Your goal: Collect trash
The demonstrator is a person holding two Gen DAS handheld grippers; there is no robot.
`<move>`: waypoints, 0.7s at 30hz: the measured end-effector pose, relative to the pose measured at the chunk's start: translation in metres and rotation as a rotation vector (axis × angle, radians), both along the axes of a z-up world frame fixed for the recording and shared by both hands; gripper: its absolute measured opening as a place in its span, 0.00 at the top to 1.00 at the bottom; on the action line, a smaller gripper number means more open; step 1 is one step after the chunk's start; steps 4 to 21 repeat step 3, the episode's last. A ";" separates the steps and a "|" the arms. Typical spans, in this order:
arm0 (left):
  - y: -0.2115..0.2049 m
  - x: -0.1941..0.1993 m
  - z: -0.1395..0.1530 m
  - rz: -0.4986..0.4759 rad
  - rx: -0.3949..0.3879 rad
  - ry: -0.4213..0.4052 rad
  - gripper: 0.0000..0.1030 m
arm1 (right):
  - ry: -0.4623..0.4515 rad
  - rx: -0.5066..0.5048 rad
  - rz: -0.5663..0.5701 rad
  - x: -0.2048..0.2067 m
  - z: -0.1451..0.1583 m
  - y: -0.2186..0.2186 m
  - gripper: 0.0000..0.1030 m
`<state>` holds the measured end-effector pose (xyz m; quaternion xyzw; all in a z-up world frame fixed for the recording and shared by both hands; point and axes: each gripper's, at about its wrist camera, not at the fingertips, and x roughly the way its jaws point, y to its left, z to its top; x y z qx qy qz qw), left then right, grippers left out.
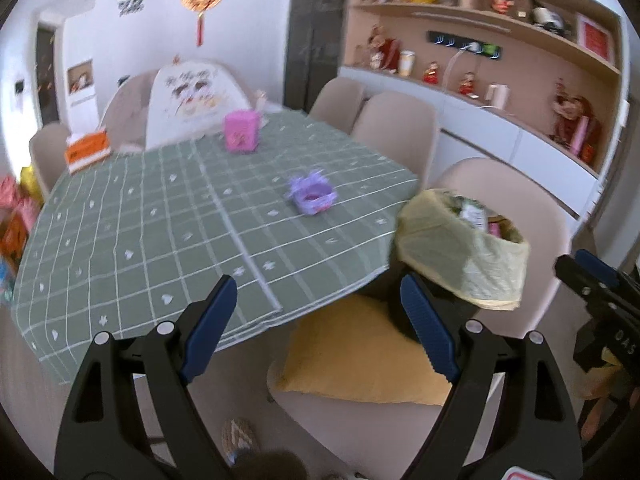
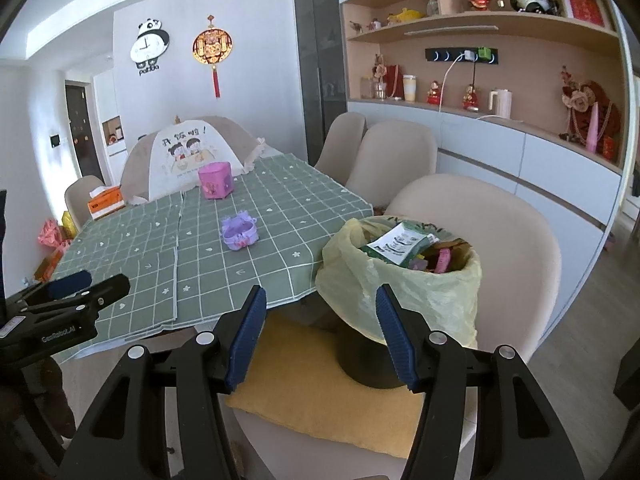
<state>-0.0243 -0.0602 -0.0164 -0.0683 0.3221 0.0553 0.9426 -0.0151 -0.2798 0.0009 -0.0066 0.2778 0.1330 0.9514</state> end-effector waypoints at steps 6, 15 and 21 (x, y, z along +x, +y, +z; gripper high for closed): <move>0.043 0.022 -0.013 0.073 0.001 0.032 0.22 | 0.035 -0.001 0.013 0.034 -0.012 0.027 0.47; 0.043 0.022 -0.013 0.073 0.001 0.032 0.22 | 0.035 -0.001 0.013 0.034 -0.012 0.027 0.47; 0.043 0.022 -0.013 0.073 0.001 0.032 0.22 | 0.035 -0.001 0.013 0.034 -0.012 0.027 0.47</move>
